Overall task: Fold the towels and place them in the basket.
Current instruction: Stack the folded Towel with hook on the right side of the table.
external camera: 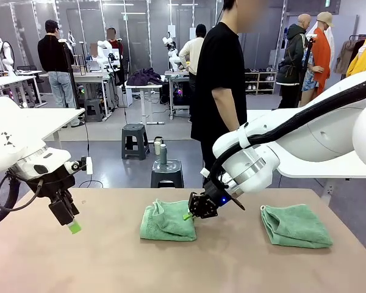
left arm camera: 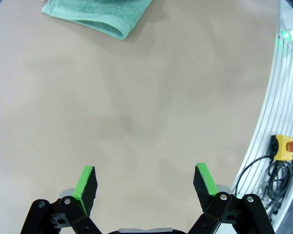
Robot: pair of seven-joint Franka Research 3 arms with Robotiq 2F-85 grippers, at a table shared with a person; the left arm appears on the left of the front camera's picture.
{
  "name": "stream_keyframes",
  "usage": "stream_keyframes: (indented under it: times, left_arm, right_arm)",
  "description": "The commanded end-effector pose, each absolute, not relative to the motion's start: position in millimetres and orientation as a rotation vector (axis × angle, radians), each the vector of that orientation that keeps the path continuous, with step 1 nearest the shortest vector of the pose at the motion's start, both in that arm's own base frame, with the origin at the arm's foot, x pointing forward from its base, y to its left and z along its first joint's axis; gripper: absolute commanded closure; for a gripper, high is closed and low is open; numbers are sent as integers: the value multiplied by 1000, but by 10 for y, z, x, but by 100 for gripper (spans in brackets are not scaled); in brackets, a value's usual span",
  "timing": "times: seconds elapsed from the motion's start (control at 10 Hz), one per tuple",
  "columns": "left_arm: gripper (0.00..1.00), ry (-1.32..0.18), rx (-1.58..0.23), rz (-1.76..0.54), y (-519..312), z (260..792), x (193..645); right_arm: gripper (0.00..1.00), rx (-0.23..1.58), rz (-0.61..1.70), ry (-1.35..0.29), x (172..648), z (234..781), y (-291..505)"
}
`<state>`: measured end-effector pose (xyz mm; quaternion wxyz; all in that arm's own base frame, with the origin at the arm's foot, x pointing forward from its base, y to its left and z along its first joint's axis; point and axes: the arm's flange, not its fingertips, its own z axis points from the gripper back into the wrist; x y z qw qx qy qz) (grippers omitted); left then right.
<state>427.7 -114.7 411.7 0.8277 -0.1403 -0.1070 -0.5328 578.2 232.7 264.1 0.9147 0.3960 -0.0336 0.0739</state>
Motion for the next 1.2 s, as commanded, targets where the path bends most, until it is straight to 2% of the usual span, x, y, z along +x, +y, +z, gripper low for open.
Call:
stream_keyframes:
  times: [0.0, 0.2, 0.3, 0.6, 0.7, 1.1]
  left_arm:
    - [0, -218, -290, -1134, -1145, 4135, 4313]
    - [0, -218, -290, -1134, -1145, 4135, 4313]
    - [0, -218, -290, -1134, -1145, 4135, 4313]
    - [0, -218, -290, -1134, -1145, 4135, 4313]
    - [0, -218, -290, -1134, -1145, 4135, 4313]
    - [0, -218, -290, -1134, -1145, 4135, 4313]
  right_arm:
    - [100, 839, 148, -106, 5722, 2685, 2388]
    - [100, 888, 167, -107, 5595, 2717, 2475]
    - [100, 828, 149, -74, 5769, 2685, 2377]
    - [100, 828, 149, -74, 5769, 2685, 2377]
    - [95, 839, 144, -77, 5750, 2693, 2390]
    - [95, 718, 247, -170, 5676, 3827, 2251]
